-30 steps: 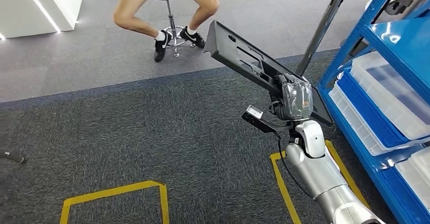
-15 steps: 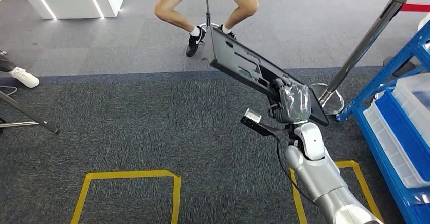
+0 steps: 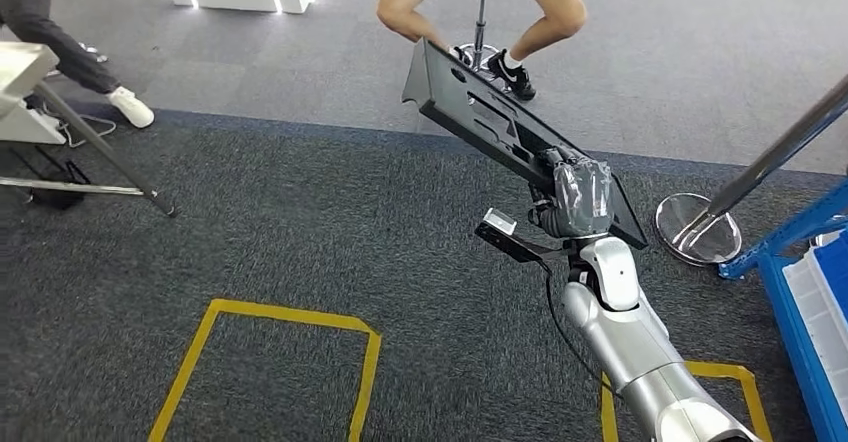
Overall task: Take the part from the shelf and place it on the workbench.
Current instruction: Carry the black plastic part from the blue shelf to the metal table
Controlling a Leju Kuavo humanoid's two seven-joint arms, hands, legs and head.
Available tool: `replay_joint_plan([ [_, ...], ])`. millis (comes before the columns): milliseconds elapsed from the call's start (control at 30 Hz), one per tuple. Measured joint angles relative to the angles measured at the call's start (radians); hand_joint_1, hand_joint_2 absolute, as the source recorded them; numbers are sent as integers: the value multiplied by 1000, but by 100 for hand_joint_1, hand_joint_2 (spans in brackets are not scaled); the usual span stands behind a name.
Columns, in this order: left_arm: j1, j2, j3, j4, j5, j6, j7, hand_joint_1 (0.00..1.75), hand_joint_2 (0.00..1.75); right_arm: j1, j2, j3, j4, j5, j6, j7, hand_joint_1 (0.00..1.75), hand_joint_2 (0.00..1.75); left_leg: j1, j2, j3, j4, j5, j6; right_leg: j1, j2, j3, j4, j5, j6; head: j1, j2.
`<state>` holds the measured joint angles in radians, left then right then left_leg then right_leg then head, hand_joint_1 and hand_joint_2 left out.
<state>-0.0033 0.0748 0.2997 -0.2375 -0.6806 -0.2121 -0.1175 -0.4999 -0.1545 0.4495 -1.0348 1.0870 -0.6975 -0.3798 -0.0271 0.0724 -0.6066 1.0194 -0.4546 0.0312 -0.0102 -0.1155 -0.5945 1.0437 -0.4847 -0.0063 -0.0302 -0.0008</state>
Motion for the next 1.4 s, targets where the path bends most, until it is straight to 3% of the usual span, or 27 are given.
replay_joint_plan([
  [33,-1,3,-2,2,0,0,2,0,175,0,1,0,1,0,0,-1,175,175,2,-13,2,-7,4,5,0,-9,2,-1,-2,4,0,0],
  [100,-3,6,-6,5,-2,0,9,0,175,-3,3,0,2,2,0,-3,175,175,8,-35,12,-25,15,14,-3,21,-5,23,-23,11,0,0],
  [167,-6,5,-13,6,-5,-2,13,0,175,-3,4,0,4,4,0,-6,175,175,13,-54,18,-36,22,22,-7,84,-46,117,-76,15,1,0],
  [200,-8,5,-17,6,-6,-3,13,0,175,-1,3,0,5,5,0,-8,175,175,14,-66,18,-35,22,26,-8,103,-78,183,-105,16,0,0],
  [267,-12,5,-22,7,-9,-4,15,0,175,5,1,0,10,6,0,-10,175,175,15,-96,17,-30,22,26,-12,115,-121,266,-124,22,0,0],
  [300,-13,4,-24,7,-10,-4,16,0,175,6,1,0,11,6,0,-10,175,175,16,-112,16,-25,20,23,-15,116,-118,257,-106,25,0,0],
  [333,-13,4,-26,7,-11,-4,17,0,175,6,1,0,12,5,0,-10,175,175,19,-128,16,-18,17,19,-19,119,-98,212,-72,29,0,0],
  [400,-14,4,-32,7,-15,-4,21,0,175,3,1,0,14,5,0,-10,175,175,25,-156,7,6,5,5,-28,153,-40,90,-18,37,1,0],
  [467,-15,6,-38,7,-18,-3,25,0,175,1,1,1,16,4,0,-10,175,175,28,-179,-10,25,-2,-8,-30,181,-14,34,-11,35,1,0],
  [533,-14,6,-42,7,-19,-3,28,0,175,-1,4,1,17,3,0,-10,175,175,32,-198,-22,26,0,-18,-26,170,-14,32,-15,22,1,0],
  [567,-12,5,-44,7,-19,-3,29,0,175,-2,6,1,17,3,0,-9,175,175,32,-191,-25,29,-1,-22,-26,159,-11,28,-14,15,1,0],
  [633,-11,4,-45,7,-19,-2,30,0,175,-6,11,1,16,3,0,-8,175,175,30,-141,-49,76,-25,-30,-27,136,-1,19,-14,2,0,0],
  [700,-15,3,-47,7,-18,-1,31,0,175,-7,11,1,17,3,0,-5,175,175,31,-91,-109,191,-75,-36,-21,111,7,15,-18,-6,-1,0],
  [767,-18,2,-50,7,-17,-2,33,0,175,-7,11,2,18,3,0,-5,175,175,34,-79,-168,290,-100,-36,-15,85,14,14,-26,-9,-1,0],
  [800,-18,0,-51,7,-16,-2,35,0,175,-7,12,2,19,4,0,-5,175,175,35,-78,-175,293,-86,-34,-13,73,20,14,-32,-9,-1,0],
  [867,-16,0,-52,7,-15,-2,36,0,175,-8,13,2,19,4,0,-5,175,175,31,-64,-130,190,-15,-23,-9,48,37,13,-46,-8,-1,0],
  [900,-16,0,-52,7,-14,-2,36,0,175,-8,13,2,19,4,0,-6,175,175,24,-41,-98,126,13,-16,-7,36,47,10,-53,-6,-1,0],
  [967,-18,1,-53,7,-12,-3,37,0,175,-9,13,2,19,4,0,-7,175,175,7,-5,-53,39,32,0,-4,15,63,0,-63,2,-1,0],
  [1000,-19,1,-54,7,-10,-3,37,0,175,-9,14,2,19,4,0,-7,175,175,0,-1,-46,27,23,5,-4,5,70,-2,-63,8,-1,0],
  [1067,-19,3,-54,7,-4,-4,38,0,175,-10,16,3,19,4,0,-8,175,175,0,-25,-26,5,19,16,-7,-1,80,7,-60,20,-1,0],
  [1133,-19,5,-56,7,0,-5,39,0,175,-13,18,3,19,4,0,-8,175,175,5,-48,2,-13,15,26,-14,47,56,66,-61,27,-1,0],
  [1200,-24,5,-60,7,1,-5,40,0,175,-14,17,2,20,4,-1,-9,175,175,9,-72,22,-19,8,35,-17,103,-20,178,-89,29,-1,0],
  [1267,-28,5,-65,7,2,-6,40,0,175,-12,15,2,23,4,-1,-10,175,175,10,-103,38,-18,-6,39,-17,116,-100,264,-134,34,0,0],
  [1300,-27,5,-66,7,2,-6,41,0,175,-11,14,2,25,4,-1,-10,175,175,10,-119,48,-17,-14,38,-18,116,-123,270,-143,36,-1,0],
  [1333,-25,4,-68,7,4,-6,42,0,175,-11,14,2,27,5,-1,-10,175,175,11,-135,61,-15,-25,36,-19,117,-131,244,-130,38,0,0],
  [1367,-23,4,-69,7,6,-6,43,0,175,-11,14,2,27,5,0,-10,175,175,11,-149,73,-12,-36,32,-21,123,-126,193,-93,40,0,0],
  [1400,-21,3,-69,7,8,-6,45,0,175,-11,13,2,28,5,0,-10,175,175,12,-164,83,-7,-49,28,-23,141,-118,130,-31,42,0,0],
])
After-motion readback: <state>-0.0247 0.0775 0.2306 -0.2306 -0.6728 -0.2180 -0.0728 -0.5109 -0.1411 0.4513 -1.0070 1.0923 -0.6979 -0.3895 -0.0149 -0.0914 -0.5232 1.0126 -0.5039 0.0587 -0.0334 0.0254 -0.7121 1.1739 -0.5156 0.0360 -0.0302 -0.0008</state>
